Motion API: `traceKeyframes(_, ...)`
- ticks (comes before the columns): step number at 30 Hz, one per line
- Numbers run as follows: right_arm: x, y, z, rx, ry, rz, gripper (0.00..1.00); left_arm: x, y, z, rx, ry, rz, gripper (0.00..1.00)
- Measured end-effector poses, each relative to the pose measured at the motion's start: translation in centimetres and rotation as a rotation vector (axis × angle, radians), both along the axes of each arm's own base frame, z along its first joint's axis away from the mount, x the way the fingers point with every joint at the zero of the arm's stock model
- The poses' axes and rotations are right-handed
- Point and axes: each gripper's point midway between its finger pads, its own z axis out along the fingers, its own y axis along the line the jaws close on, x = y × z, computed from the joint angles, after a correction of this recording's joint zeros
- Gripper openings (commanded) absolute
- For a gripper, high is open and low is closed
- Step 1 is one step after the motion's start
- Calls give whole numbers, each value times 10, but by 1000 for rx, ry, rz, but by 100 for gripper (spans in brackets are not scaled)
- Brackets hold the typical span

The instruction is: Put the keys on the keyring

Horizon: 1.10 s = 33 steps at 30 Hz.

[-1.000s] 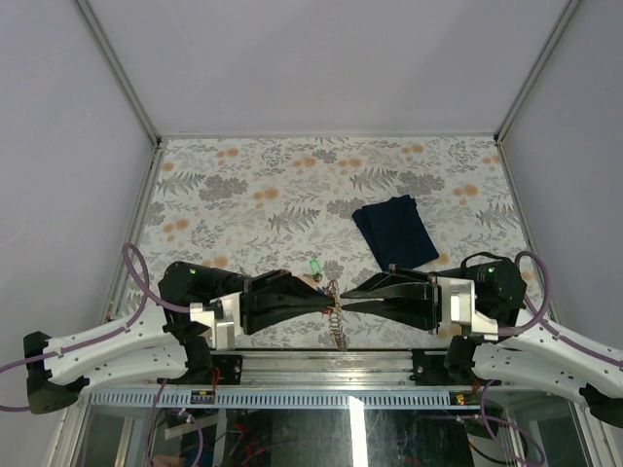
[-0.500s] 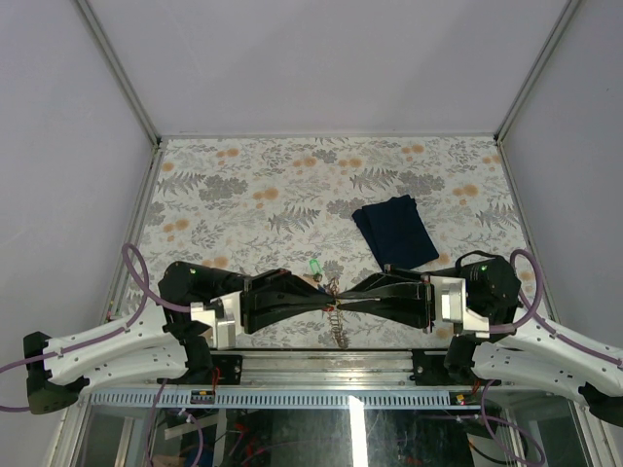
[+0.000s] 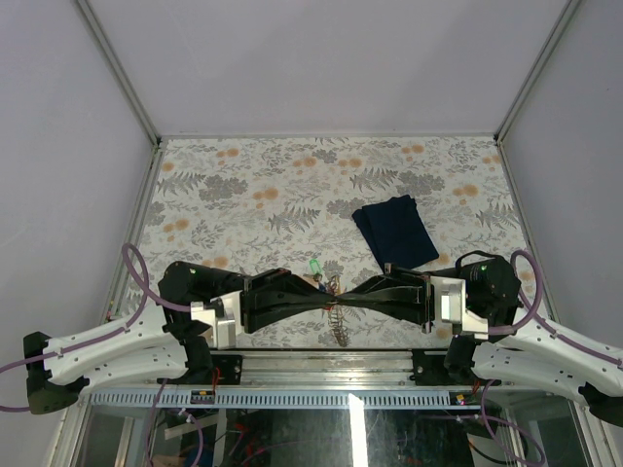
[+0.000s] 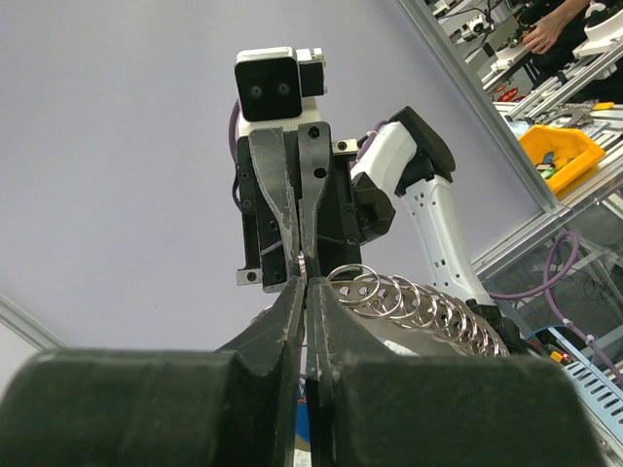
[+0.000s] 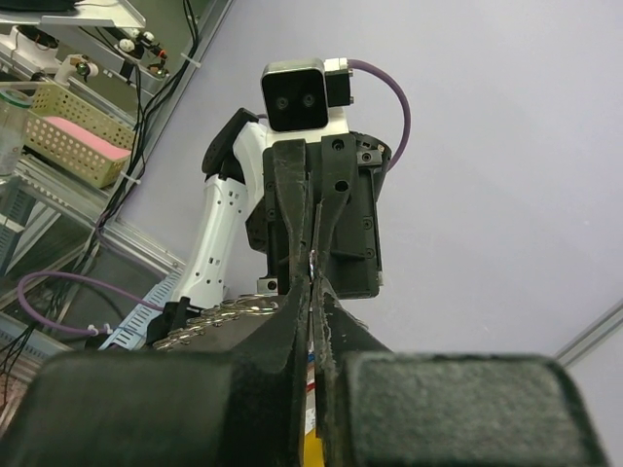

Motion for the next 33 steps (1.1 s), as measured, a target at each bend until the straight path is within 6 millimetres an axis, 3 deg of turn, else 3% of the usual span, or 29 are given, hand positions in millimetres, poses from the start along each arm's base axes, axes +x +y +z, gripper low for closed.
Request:
traceKeyframes(4, 3, 0, -1, -3, 9, -16, 0, 2, 0, 0, 3, 4, 13, 21)
traceKeyframes(12, 11, 0, -14, -72, 10, -72, 0, 6, 2, -5, 28, 18, 41, 25)
traceKeyframes(19, 23, 0, -25, -145, 0, -149, 0, 7, 7, -4, 64, 39, 66, 35)
traceKeyframes(23, 32, -1, -33, -194, 0, -205, 0, 14, 11, -4, 111, 106, 101, 35)
traceKeyframes(33, 49, -5, -52, -273, 29, -300, 0, 36, 14, -23, 214, 353, 206, 23)
